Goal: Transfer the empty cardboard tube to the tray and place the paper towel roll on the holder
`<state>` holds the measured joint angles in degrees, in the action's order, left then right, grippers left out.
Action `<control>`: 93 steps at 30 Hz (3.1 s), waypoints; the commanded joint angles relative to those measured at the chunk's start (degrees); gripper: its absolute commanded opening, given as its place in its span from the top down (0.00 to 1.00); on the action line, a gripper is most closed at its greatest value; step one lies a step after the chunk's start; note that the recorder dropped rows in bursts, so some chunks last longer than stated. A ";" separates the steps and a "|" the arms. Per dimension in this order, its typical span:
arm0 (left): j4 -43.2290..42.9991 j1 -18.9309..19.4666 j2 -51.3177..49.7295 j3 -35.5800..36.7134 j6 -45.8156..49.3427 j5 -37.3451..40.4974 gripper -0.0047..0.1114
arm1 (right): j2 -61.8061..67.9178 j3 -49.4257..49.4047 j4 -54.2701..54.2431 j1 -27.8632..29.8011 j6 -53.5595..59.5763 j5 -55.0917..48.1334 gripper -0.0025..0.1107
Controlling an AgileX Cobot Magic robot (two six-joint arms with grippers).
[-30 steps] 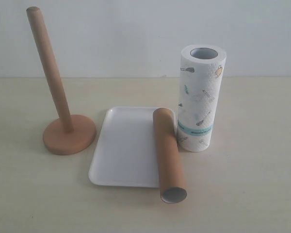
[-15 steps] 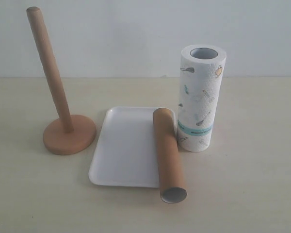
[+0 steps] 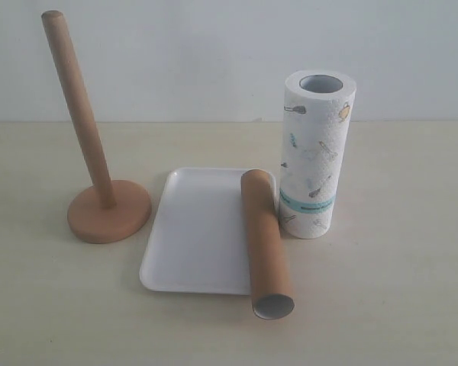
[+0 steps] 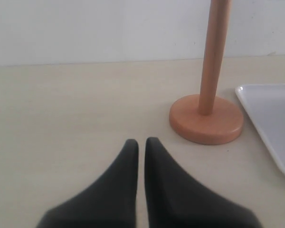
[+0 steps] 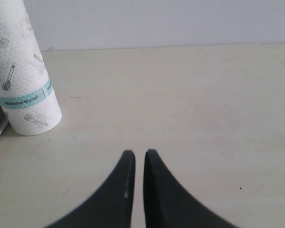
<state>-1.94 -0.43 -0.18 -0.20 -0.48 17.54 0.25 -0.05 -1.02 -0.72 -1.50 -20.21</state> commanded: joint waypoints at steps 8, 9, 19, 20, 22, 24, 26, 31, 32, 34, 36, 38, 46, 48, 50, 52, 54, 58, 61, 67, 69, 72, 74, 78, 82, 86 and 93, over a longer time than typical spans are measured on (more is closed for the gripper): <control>0.47 -0.29 0.18 0.20 0.14 0.05 0.92 | -0.25 0.05 0.16 0.13 0.15 0.69 0.92; 0.47 -0.29 0.18 0.20 0.14 0.05 0.92 | -0.25 0.05 0.16 0.13 0.15 0.69 0.92; 0.47 -0.29 0.18 0.20 0.14 0.05 0.92 | -0.25 0.05 0.16 0.13 0.55 0.69 0.92; 0.47 -0.29 0.18 0.20 0.14 0.05 0.92 | -0.25 0.05 0.16 0.13 0.81 0.69 0.92; 0.47 -0.29 0.18 0.20 0.14 0.05 0.92 | -0.25 0.05 0.34 0.13 1.50 1.75 0.92; 0.47 -0.29 0.18 0.20 0.14 0.05 0.92 | -0.25 0.05 0.34 0.13 1.84 3.67 0.92; 0.47 -0.29 0.18 0.20 0.14 0.05 0.92 | -0.25 0.05 0.34 0.13 1.84 6.77 0.92; 0.47 -0.29 0.18 0.20 0.14 0.05 0.92 | -0.25 0.05 0.23 0.13 1.84 15.85 0.92; 0.47 -0.29 0.18 0.20 0.14 0.05 0.92 | -0.25 0.05 0.14 0.13 1.50 18.24 0.92; 0.47 -0.29 0.18 0.20 0.14 0.05 0.92 | -0.25 0.05 0.14 0.13 -0.14 22.88 0.92; 0.47 -0.29 0.18 0.20 0.14 0.05 0.92 | -0.25 0.05 0.14 0.13 -0.15 29.59 0.92; 0.47 -0.29 0.18 0.20 0.14 0.05 0.92 | -0.25 0.05 0.14 0.13 -0.02 34.23 0.92; 0.47 -0.29 0.18 0.20 0.14 0.05 0.92 | 8.78 0.05 17.29 0.13 -11.26 45.15 0.92; 0.47 -0.29 0.18 0.20 0.14 0.05 0.92 | 15.86 0.05 28.53 0.13 -14.76 55.62 0.92; 0.47 -0.29 0.18 0.20 0.14 0.05 0.92 | 24.46 0.05 35.79 0.13 -15.19 62.79 0.92; 0.47 -0.29 0.18 0.20 0.14 0.05 0.92 | 33.38 0.05 35.67 0.13 -16.16 64.80 0.92; 0.47 -0.29 0.18 0.20 0.14 0.05 0.92 | 41.52 0.05 34.79 0.13 -16.16 65.43 0.92; 0.47 -0.29 0.18 0.20 0.14 0.05 0.92 | 53.85 2.58 34.65 0.13 -18.87 70.40 0.92; 0.47 -0.29 0.18 0.20 0.14 0.05 0.92 | 57.36 2.73 34.65 0.13 -18.87 71.93 0.92; 0.47 -0.29 0.18 0.20 0.14 0.05 0.92 | 58.16 2.73 34.65 0.13 -18.87 74.55 0.92; 0.47 -0.29 0.18 0.20 0.14 0.05 0.92 | 58.16 2.73 34.65 0.13 -18.87 75.17 0.92; 0.47 -0.29 0.18 0.20 0.14 0.05 0.92 | 58.16 2.73 34.65 0.13 -18.87 75.01 0.92; 0.47 -0.29 0.18 0.20 0.14 0.05 0.92 | 58.16 2.73 34.65 0.13 -18.87 74.86 0.92; 0.47 -0.29 0.18 0.20 0.14 0.05 0.92 | 58.26 2.85 34.56 0.13 -18.87 74.82 0.92; 0.47 -0.29 0.18 0.20 0.14 0.05 0.92 | 58.26 4.05 36.07 0.13 -19.48 71.46 0.91; 0.47 -0.29 0.18 0.20 0.14 0.05 0.92 | 58.26 5.47 38.59 0.13 -20.73 67.01 0.64; 0.47 -0.29 0.18 0.20 0.14 0.05 0.92 | 58.26 6.13 36.12 0.13 -25.89 67.96 0.05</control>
<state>-1.94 -0.43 -0.18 -0.20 -0.48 17.54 58.42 5.39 36.10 -0.72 -24.60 47.36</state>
